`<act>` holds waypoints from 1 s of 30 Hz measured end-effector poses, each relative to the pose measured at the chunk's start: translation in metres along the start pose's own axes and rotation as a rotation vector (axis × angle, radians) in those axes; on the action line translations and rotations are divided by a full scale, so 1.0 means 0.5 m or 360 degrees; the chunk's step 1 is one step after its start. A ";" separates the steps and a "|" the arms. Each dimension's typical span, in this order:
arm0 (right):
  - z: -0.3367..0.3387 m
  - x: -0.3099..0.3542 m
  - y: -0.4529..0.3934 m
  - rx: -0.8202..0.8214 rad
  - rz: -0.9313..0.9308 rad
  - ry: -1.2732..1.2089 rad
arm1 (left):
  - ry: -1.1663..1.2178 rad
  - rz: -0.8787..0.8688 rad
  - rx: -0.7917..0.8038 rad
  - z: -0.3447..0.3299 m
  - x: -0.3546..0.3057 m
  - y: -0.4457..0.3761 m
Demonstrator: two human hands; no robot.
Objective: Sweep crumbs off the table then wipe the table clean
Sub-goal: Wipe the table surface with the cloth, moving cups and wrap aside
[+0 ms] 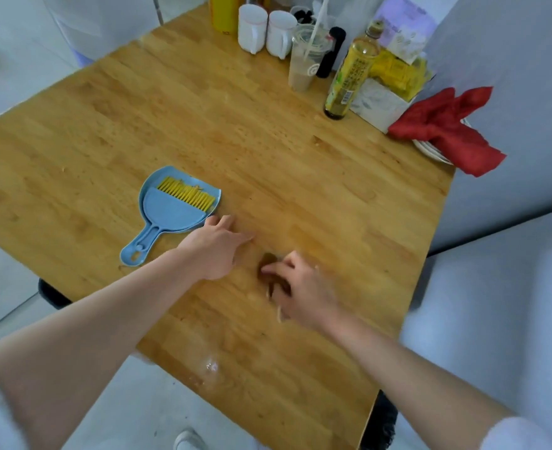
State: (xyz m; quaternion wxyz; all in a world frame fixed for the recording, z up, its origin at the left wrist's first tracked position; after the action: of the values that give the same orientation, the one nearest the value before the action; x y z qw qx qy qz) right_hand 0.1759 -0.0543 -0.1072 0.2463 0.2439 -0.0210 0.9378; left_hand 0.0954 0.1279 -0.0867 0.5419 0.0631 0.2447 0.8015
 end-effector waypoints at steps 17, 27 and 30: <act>-0.082 0.132 0.337 0.0558 0.0135 -0.0113 | 0.0236 0.0141 0.0074 -0.021 -0.019 0.006; 0.067 -0.117 0.237 -0.0327 -0.0901 -0.0143 | 0.0173 0.0141 0.0079 -0.017 -0.019 0.002; -0.025 -0.004 0.355 0.0130 -0.0544 -0.0151 | 0.0142 0.0154 0.0092 -0.020 -0.019 0.000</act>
State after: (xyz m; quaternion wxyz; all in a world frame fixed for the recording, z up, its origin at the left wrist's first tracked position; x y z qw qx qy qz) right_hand 0.0878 -0.2089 -0.1049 0.3907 0.2978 0.0472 0.8697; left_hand 0.0957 0.1160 -0.0938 0.4891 0.0547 0.2884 0.8214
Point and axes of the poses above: each hand's wrist, its own y-axis away from the middle knuckle, its own z-axis out of the back of the hand, x = y × z, the point moved 4 cm from there along -y, towards the middle knuckle, and after that the axes turned 5 degrees about -x, right-handed, at the moved point
